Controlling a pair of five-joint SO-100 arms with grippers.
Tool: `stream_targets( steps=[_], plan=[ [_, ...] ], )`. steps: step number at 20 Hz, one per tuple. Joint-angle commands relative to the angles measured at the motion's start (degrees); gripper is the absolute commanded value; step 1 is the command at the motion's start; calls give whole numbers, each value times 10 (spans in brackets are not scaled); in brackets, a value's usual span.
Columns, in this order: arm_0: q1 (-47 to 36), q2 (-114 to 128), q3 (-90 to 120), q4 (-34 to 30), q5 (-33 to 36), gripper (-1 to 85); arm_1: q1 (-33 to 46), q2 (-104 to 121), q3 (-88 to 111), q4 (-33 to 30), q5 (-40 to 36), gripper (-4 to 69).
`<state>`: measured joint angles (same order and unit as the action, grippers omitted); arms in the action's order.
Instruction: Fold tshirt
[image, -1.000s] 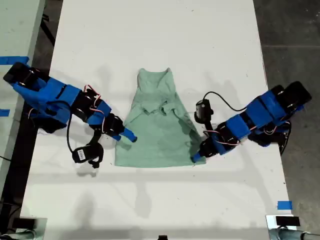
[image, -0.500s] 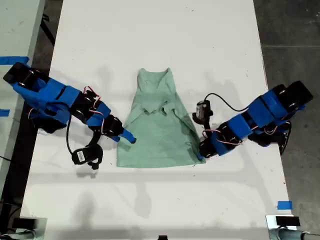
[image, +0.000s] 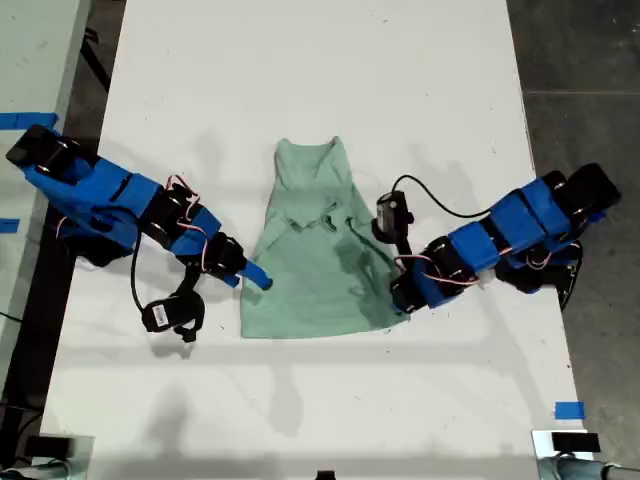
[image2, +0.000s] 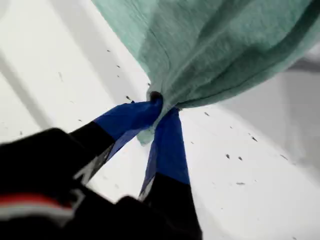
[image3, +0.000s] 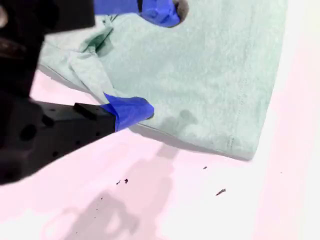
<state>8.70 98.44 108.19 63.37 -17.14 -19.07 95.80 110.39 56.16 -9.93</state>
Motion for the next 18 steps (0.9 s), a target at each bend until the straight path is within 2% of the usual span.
stream_targets(
  steps=[1,5,9,11,14,18],
  plan=[
    [5,41,-5,-13,-9,264,22,-52,-145,14,-39,-10],
    [8,41,-5,-14,-12,265,32,-220,-358,51,-77,-10],
    [11,41,-5,-15,-13,269,45,-319,-468,47,-112,2],
    [11,41,-5,-15,-13,289,48,-311,-502,52,-127,265],
    [12,41,-4,-15,-13,300,62,-272,-563,120,-142,250],
    [12,46,-5,-11,-19,305,78,-182,-543,207,-150,228]
  ],
)
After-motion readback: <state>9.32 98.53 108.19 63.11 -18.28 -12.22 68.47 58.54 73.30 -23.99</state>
